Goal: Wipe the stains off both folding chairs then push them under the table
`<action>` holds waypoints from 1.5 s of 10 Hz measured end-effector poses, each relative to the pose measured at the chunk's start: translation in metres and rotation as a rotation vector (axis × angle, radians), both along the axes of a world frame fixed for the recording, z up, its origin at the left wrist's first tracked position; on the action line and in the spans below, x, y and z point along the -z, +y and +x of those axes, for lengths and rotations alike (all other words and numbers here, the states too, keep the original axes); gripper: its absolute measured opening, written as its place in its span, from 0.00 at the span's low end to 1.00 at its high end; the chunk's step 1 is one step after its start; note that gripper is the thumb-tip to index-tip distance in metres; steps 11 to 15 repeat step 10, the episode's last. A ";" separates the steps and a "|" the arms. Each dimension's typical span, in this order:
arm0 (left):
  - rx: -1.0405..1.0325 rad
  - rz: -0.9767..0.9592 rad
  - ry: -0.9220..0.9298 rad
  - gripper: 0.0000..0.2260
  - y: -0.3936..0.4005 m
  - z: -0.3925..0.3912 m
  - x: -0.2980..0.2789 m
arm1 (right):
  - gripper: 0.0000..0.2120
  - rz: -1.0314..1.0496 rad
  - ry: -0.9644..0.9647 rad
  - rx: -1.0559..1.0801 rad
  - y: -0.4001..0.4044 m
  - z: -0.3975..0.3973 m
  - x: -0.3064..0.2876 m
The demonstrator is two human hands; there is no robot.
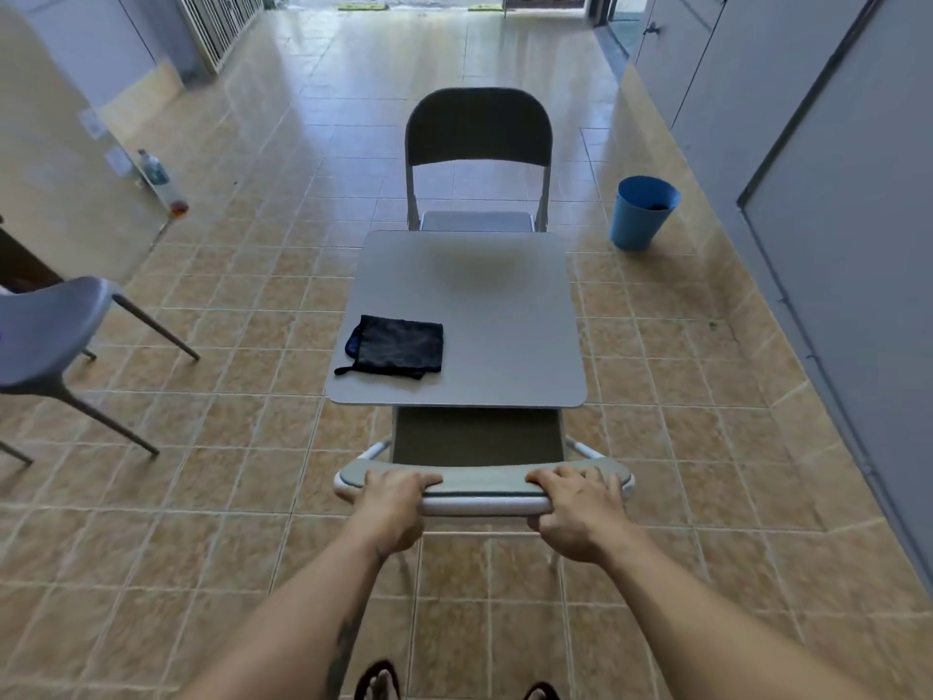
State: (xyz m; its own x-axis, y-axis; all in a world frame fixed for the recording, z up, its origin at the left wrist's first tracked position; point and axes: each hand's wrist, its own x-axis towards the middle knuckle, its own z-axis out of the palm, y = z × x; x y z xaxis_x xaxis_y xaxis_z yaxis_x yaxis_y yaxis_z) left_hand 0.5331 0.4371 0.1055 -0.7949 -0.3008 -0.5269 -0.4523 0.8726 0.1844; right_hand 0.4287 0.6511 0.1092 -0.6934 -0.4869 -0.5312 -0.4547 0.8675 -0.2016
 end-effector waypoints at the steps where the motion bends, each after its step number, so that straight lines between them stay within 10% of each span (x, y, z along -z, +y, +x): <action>1: -0.014 -0.044 -0.022 0.32 -0.007 -0.001 -0.005 | 0.25 -0.033 -0.043 -0.001 -0.007 0.003 0.001; 15: -0.037 0.209 0.131 0.17 -0.034 0.019 -0.041 | 0.26 -0.236 0.010 0.301 0.010 0.018 -0.027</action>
